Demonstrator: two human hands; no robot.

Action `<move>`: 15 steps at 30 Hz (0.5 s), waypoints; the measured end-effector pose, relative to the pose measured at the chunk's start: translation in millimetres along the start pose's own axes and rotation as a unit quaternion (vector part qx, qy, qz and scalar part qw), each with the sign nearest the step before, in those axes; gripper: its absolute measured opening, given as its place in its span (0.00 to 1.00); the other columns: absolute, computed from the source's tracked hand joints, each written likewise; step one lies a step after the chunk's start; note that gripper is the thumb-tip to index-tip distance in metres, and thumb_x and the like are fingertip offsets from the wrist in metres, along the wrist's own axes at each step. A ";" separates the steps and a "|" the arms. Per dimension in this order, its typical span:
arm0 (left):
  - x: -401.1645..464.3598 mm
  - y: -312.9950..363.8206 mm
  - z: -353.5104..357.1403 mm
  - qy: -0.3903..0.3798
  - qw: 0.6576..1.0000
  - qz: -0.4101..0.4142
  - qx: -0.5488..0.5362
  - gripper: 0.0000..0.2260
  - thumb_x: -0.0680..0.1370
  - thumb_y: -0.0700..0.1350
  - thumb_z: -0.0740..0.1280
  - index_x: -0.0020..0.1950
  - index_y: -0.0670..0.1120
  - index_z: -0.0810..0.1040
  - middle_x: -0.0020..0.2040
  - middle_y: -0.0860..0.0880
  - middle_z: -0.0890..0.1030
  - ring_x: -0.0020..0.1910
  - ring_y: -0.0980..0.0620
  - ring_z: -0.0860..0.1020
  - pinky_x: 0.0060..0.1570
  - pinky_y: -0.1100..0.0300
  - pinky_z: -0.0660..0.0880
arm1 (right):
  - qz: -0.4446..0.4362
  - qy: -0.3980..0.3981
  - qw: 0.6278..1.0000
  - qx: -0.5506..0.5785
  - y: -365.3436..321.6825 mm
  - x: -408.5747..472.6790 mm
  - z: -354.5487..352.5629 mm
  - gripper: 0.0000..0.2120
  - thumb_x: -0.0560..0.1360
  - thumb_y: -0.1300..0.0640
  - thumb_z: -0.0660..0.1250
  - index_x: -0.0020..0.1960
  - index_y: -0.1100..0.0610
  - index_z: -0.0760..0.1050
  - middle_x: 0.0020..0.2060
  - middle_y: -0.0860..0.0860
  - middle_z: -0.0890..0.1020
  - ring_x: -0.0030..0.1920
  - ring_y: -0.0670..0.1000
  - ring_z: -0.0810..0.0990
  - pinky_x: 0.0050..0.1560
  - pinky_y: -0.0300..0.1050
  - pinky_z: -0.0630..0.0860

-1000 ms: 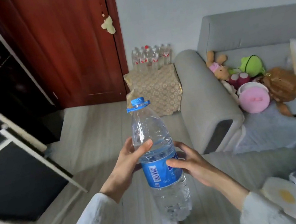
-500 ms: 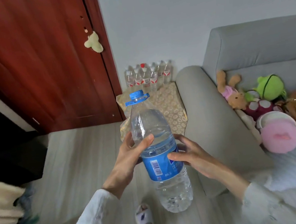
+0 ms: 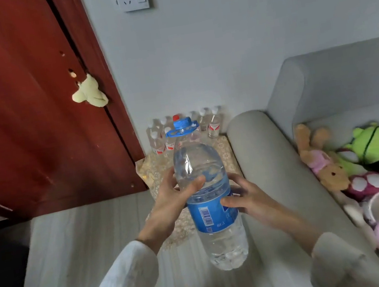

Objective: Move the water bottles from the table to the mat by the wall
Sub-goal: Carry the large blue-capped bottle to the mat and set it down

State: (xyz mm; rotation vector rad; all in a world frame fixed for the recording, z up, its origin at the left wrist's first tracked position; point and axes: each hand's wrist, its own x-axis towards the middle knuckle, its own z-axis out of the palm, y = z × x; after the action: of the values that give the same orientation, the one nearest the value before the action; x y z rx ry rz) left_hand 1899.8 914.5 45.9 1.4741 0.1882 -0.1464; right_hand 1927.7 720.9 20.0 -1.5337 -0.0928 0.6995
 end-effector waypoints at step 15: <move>286.1 -38.6 76.1 0.067 0.995 -0.049 0.061 0.34 0.58 0.54 0.78 0.62 0.55 0.70 0.54 0.55 0.81 0.53 0.62 0.78 0.44 0.67 0.77 | 0.054 -0.105 0.974 -0.192 -45.0 245.2 -207.2 0.23 0.67 0.57 0.73 0.53 0.38 0.67 0.54 0.38 0.73 0.55 0.42 0.74 0.52 0.33 0.74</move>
State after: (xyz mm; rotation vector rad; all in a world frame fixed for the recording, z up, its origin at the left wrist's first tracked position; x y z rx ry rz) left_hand 2173.7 840.0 -46.6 1.5985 0.3659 -0.1412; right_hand 2239.5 659.0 -43.5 -1.8377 -0.3219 0.9718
